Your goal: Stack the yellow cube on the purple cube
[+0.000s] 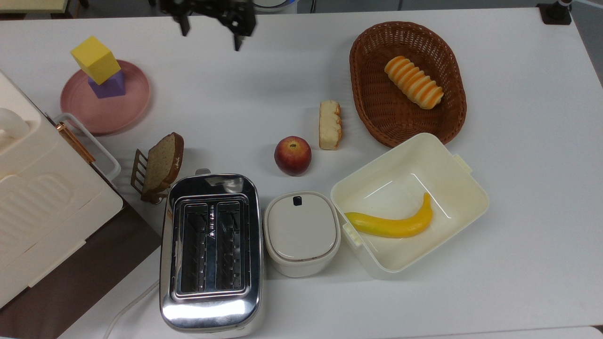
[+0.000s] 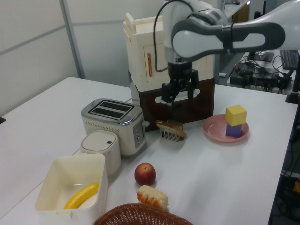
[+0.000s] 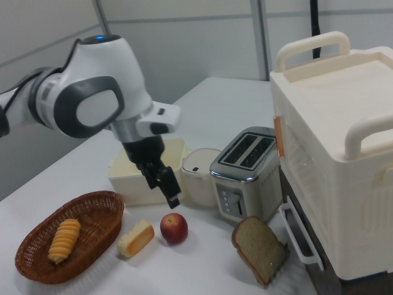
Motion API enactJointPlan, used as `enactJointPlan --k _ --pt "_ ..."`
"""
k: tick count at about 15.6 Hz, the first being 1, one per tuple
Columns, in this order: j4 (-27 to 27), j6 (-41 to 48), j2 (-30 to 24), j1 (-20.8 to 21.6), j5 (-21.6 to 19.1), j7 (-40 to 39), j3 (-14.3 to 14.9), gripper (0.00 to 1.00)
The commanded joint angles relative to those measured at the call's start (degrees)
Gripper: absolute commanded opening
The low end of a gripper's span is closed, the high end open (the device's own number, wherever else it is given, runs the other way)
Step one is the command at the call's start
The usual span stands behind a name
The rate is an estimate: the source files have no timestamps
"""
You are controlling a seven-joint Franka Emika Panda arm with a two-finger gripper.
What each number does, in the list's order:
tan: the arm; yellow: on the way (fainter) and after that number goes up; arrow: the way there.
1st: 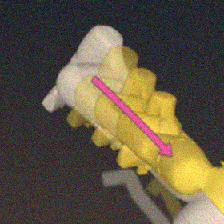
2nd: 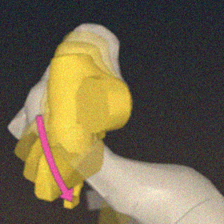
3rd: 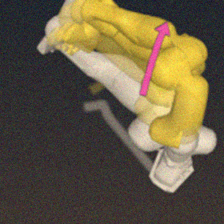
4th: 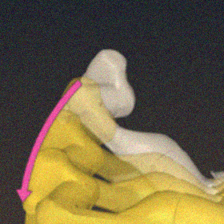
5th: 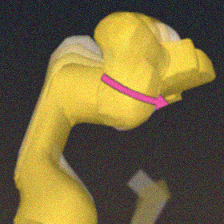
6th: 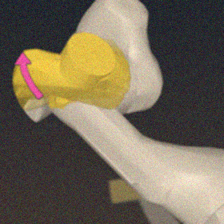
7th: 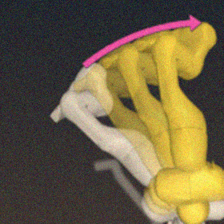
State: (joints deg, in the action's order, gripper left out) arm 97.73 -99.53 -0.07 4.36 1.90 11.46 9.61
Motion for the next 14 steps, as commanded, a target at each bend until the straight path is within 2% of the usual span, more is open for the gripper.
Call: enactJointPlan --k 1,11,14 --pt "-1.0 0.7 -0.5 2.3 -3.6 -5.2 5.5 1.0" --pt "-2.2 0.8 0.1 -0.4 -3.7 -5.0 3.4 1.0" --pt "-2.2 0.7 0.1 -2.2 -3.7 -5.1 1.4 1.0"
